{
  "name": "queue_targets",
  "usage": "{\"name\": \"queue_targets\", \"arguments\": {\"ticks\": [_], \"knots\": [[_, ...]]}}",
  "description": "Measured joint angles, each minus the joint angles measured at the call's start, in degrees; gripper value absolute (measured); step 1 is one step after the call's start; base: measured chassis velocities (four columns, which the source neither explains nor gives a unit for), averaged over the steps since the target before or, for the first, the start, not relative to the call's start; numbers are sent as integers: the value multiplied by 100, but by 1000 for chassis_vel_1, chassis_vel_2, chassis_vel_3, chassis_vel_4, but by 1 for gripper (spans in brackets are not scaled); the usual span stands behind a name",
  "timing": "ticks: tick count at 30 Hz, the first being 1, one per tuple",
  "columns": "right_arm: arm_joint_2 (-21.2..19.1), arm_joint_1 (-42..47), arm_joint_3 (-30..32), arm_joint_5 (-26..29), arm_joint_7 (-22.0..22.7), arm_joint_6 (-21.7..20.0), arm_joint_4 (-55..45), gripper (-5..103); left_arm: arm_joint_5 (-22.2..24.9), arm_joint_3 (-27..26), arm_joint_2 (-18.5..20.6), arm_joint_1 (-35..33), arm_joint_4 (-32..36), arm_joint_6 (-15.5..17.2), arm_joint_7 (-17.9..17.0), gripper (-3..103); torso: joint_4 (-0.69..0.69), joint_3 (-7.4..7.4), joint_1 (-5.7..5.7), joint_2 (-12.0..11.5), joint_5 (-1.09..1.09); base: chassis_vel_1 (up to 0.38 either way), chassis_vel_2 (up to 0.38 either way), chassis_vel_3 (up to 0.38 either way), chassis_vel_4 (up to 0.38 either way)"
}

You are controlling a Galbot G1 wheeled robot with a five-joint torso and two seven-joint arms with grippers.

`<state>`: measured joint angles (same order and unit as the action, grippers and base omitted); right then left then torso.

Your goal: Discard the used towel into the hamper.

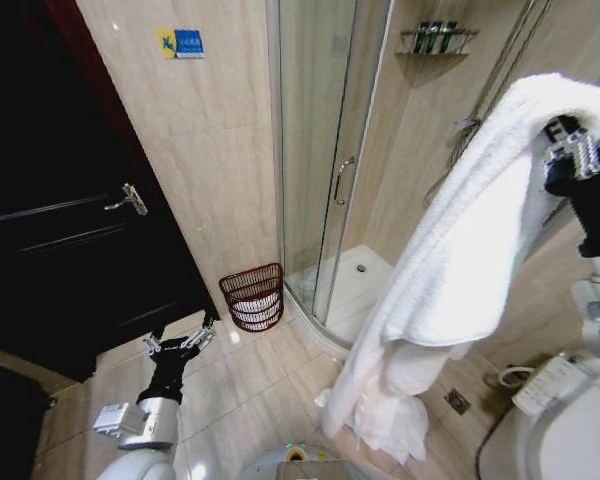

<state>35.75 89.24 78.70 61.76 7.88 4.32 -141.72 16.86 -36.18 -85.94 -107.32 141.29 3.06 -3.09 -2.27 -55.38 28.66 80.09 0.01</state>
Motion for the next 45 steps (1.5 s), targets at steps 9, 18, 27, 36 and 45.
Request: {"name": "queue_targets", "arguments": {"ticks": [9,18,27,36,45], "knots": [[-20,5,-13,-3,2,-15,1,5,0,-1,1,0,0,-1,0,100,-1,0,0,0,0,157,167,-163,-163],[-72,2,-7,23,6,-13,3,5,0,-3,4,0,0,-1,0,100,-3,1,0,1,4,191,192,-185,-192],[-89,-6,-24,62,-109,23,65,5,0,0,0,0,0,0,0,100,1,0,1,1,0,-15,-4,3,-2],[-72,7,-83,57,-217,33,43,5,0,0,1,0,0,-1,0,100,0,0,0,1,-2,-19,-14,13,13],[-41,24,-79,59,-277,48,40,5,0,0,1,0,0,0,1,100,0,0,0,0,0,4,4,6,4]]}}
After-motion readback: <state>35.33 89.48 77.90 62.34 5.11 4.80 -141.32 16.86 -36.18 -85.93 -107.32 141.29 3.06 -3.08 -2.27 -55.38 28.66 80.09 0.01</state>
